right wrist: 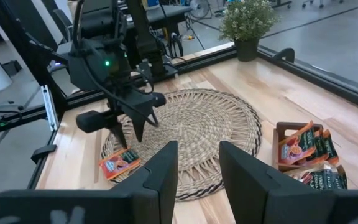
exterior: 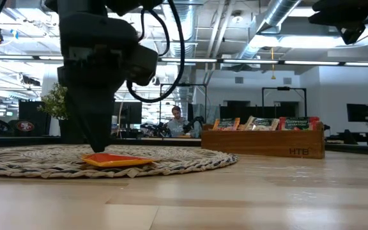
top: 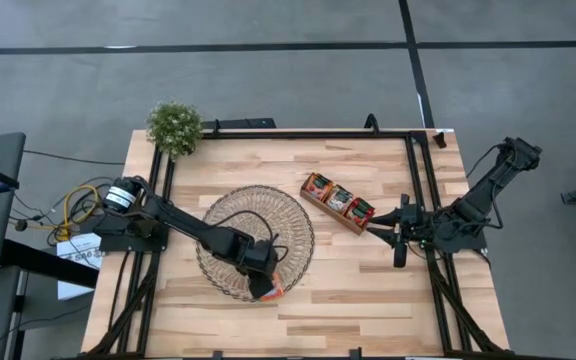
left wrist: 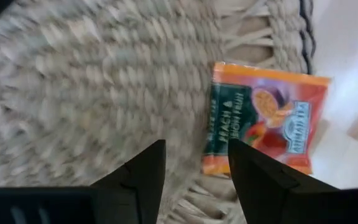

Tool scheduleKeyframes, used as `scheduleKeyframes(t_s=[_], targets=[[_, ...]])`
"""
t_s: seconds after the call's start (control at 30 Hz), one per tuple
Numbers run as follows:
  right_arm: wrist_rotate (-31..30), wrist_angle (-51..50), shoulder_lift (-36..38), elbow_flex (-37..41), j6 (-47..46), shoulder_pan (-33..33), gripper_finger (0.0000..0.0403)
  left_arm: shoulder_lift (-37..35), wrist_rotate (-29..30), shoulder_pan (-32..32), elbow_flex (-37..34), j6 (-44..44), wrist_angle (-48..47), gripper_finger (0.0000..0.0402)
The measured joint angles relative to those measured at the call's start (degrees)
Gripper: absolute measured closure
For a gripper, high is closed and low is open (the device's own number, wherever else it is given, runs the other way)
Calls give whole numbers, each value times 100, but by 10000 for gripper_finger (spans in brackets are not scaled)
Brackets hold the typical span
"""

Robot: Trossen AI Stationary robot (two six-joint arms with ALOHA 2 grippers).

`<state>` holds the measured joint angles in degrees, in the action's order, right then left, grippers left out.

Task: Pick & Place Tea
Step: Put the orange tea bag into the left section of the wooden organizer

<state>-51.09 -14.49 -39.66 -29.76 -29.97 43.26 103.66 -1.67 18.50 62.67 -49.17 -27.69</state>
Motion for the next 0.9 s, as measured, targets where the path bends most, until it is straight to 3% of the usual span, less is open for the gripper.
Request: scheduleKeyframes(t_s=[0.47, 0.9], targets=[[-2, 3, -2, 0, -1, -190, 294, 224, 358, 158, 24, -107, -18, 247], [0, 100, -2, 0, -19, -259, 294, 360, 849, 195, 24, -120, -128, 340]])
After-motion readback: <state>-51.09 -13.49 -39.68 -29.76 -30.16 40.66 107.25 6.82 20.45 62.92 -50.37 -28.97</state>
